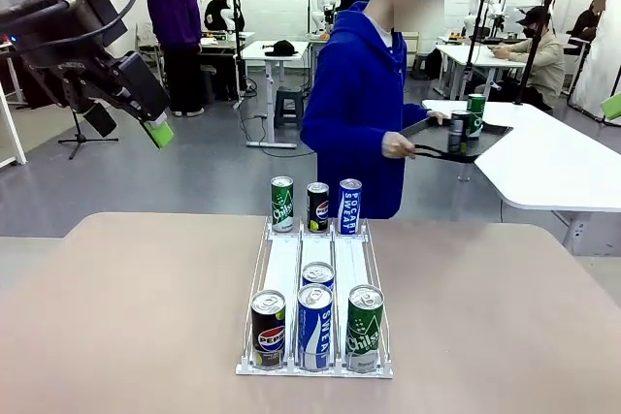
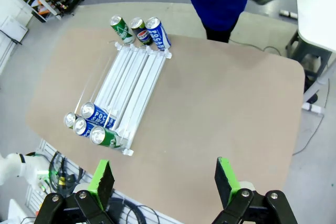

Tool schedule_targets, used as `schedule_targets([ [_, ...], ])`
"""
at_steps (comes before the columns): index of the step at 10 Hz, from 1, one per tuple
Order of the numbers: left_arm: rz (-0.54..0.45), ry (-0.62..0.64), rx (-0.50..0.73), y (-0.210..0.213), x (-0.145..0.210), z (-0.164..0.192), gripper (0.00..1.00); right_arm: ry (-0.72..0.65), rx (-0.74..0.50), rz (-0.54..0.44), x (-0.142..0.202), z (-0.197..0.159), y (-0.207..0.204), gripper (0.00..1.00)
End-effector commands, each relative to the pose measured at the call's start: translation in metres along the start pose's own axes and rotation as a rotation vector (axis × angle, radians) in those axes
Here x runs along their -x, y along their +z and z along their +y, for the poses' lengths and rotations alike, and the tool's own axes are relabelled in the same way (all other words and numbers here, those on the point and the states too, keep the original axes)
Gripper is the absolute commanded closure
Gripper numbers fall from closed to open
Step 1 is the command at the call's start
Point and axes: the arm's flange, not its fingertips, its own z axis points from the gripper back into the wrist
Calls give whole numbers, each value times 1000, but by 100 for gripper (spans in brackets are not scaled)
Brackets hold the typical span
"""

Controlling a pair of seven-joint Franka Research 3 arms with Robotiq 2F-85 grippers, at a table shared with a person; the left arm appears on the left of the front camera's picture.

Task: Retrieve and hand over the desired beverage to the person.
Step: Place the picked can on the Handle tray extended by the person.

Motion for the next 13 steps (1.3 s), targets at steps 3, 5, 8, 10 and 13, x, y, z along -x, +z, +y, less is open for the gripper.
schedule_targets([
  [3,-94,16,112,16,7,18,0,1,-1,15,-3,0,1,0],
  [5,-212,40,231,39,30,52,0,1,-1,15,-3,0,1,0],
  [8,-292,105,307,61,64,117,0,1,-1,15,-3,0,1,0],
  [10,-336,118,295,61,86,148,0,1,-1,15,-3,0,1,0],
  [13,-339,142,378,62,88,183,0,1,-1,15,-3,0,1,0],
])
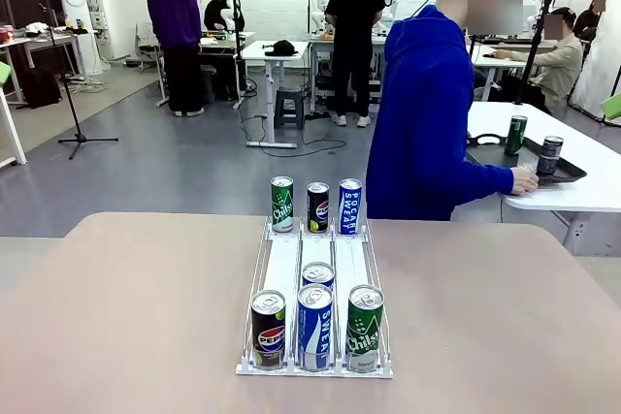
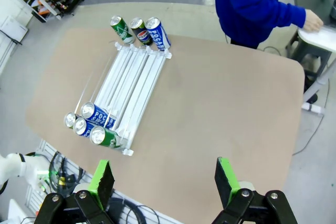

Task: Retrieve and hand over the desired beverage to the person.
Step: Place the picked can on the Handle tray extended by the person.

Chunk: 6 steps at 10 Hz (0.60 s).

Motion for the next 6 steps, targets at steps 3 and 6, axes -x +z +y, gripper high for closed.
schedule_targets([
  [3,-4,9,21,-1,-2,5,0,1,-1,16,-3,1,1,0],
  [6,-4,9,21,-1,-2,5,0,1,-1,16,-3,1,1,0],
])
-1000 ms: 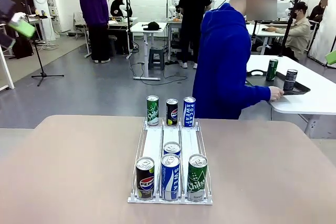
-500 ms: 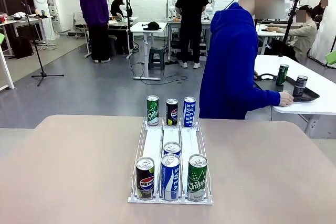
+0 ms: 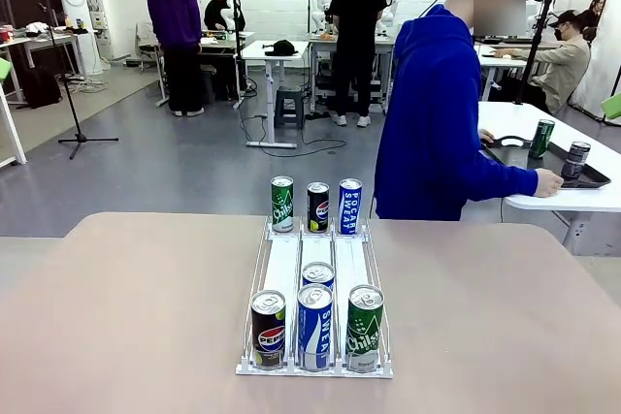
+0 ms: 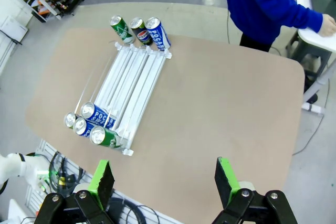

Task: Retrieve and hand over the desired beverage to the person.
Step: Place the picked can on the Handle tray extended by the person.

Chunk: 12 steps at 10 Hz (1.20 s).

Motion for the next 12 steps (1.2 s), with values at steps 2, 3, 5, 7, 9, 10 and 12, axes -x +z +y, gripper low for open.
schedule_targets([
  [2,-3,-16,10,0,2,-1,0,1,-1,15,-3,1,1,0],
  [3,-3,-16,10,0,2,-1,0,1,-1,15,-3,1,1,0],
  [5,-3,-16,10,0,2,-1,0,1,-1,15,-3,1,1,0],
  [7,-3,-16,10,0,2,-1,0,1,-1,15,-3,1,1,0],
  [9,-3,-16,10,0,2,-1,0,1,-1,15,-3,1,1,0],
  [10,-3,-16,10,0,2,-1,0,1,-1,15,-3,1,1,0],
  [12,-3,-16,10,0,2,-1,0,1,-1,15,-3,1,1,0],
])
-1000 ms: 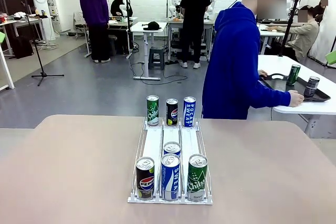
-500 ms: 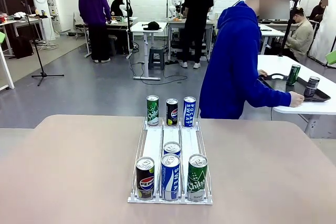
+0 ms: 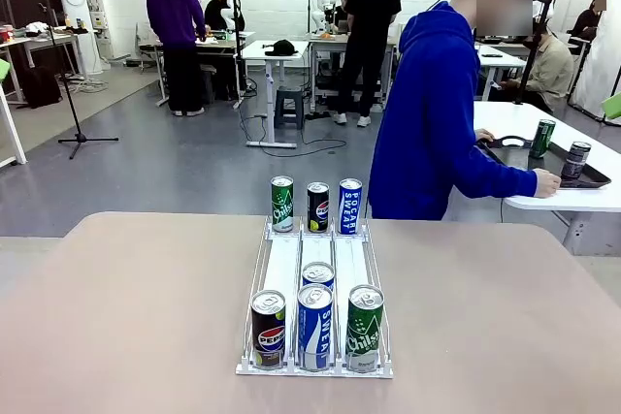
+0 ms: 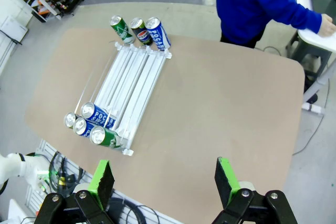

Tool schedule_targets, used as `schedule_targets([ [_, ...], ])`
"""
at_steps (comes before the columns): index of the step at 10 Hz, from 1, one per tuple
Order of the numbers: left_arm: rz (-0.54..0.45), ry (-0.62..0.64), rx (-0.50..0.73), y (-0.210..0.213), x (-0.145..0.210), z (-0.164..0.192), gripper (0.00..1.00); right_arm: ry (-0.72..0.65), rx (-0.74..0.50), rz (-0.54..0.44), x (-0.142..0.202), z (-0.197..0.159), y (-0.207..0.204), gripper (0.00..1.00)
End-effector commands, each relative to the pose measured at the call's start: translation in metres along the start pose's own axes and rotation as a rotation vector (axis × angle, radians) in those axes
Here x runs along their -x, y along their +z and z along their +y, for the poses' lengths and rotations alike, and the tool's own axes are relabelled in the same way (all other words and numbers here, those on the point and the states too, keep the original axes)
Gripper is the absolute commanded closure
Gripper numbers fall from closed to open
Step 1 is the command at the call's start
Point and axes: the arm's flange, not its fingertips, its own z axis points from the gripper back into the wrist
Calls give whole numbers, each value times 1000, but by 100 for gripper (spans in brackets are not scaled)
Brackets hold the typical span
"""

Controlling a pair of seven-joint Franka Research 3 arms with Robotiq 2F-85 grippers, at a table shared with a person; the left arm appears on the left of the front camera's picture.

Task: Retrieve and hand over the desired beverage to the person.
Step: Place the picked can on the Handle tray extended by the person.

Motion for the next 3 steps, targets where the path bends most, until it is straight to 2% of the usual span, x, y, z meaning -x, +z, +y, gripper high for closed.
schedule_targets([
  [1,-4,-16,16,0,2,0,0,1,-1,15,-3,0,1,0],
  [3,-4,-16,16,0,2,0,0,1,-1,15,-3,0,1,0],
])
